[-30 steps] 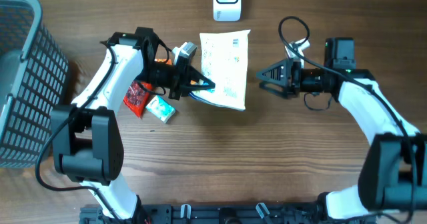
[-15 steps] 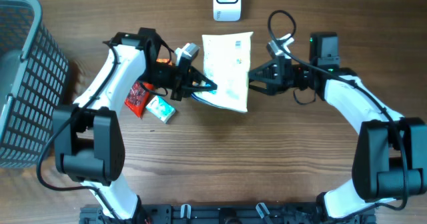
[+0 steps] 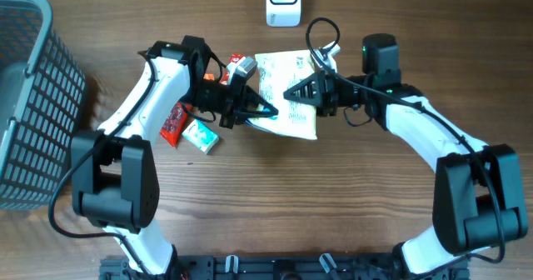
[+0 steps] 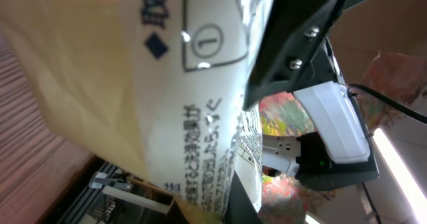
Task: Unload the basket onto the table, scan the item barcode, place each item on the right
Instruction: 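Lift the wipes pack and grasp its other edge with the right gripper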
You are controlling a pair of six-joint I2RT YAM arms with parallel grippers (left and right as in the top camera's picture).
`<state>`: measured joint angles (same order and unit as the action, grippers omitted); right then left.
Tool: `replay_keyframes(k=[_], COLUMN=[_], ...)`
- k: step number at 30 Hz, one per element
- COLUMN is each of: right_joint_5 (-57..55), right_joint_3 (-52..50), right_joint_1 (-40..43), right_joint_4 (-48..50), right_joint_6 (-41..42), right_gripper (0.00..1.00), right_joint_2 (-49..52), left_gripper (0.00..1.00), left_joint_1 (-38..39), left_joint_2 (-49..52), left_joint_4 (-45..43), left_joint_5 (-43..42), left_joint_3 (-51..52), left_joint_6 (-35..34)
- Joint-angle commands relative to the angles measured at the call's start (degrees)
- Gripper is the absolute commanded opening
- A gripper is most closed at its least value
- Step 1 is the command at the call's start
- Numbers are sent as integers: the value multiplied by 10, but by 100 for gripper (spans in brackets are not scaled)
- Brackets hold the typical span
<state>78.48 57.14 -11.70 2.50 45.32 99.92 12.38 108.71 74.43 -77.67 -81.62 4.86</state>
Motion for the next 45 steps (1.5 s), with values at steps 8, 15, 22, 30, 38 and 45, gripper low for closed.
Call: replay_keyframes(k=[8,15,22,30,38,45], right_joint_5=[0,20,41,41,28,15], right_joint_3=[5,5,5,5,5,5], right_joint_1=[-6,-6,-6,-7,-7,-7], right_joint_4=[14,16,16,15,17,59], right_joint_6=[30,46,59,63,66,66], right_gripper=[35,53,35,29,4,4], right_joint_2=[5,5,5,5,5,5], left_gripper=[4,4,4,4,51,68], left_joint_1=[-5,-14,-14,-14,-14,-42], left_joint_2=[-8,-8,-8,-8,-8,-8], left_joint_4=[-18,-33,-37,-46,-46,-45], left_joint_5=[-22,-20,-19,-19,18,52], left_joint_3=[-2,-2,-2,-2,-2,-2], left_joint_6=[13,13,13,13,13,7])
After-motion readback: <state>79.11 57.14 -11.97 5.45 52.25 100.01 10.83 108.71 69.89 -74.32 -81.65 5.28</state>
